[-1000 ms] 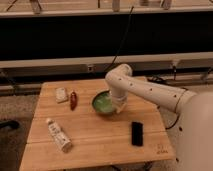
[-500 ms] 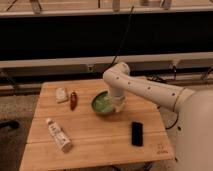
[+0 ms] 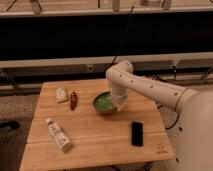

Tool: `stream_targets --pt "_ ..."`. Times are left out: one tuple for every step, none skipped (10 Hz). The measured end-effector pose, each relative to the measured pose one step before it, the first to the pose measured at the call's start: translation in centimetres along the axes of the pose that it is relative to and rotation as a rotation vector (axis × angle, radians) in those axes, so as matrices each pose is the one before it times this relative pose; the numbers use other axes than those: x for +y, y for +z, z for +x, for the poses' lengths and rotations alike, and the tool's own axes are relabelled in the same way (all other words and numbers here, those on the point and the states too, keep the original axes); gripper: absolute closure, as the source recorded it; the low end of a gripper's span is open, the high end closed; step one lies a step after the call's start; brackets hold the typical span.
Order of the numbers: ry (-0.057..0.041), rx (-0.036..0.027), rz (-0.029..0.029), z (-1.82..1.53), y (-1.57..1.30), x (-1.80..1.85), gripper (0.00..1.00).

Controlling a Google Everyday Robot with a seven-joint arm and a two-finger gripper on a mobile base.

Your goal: Drag the ceramic bowl in a circle

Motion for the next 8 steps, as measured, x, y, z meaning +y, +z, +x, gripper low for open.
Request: stream_targets --pt "0.00740 -0.00254 -0.00102 0.120 -0.074 -0.263 1.00" --pt "0.00425 -0.00043 -0.00390 0.687 0.083 -0.120 1.00" --pt "0.00479 -0.00161 -0.00161 0.396 -0.005 -0.037 1.00" --pt "0.00829 -0.00341 -0.00741 -0.107 0.030 -0.063 1.00" --pt "0.00773 -0.00251 -0.00652 -0.475 0.048 -0.293 1.00" --pt "0.00530 -0.00097 -0.00693 -0.745 0.000 -0.506 1.00" --pt "-0.00557 0.00077 -0.00600 -0.409 -0.022 -0.194 1.00" --pt "-0.00076 0.00015 -0.00979 0.060 -0.030 -0.006 1.00"
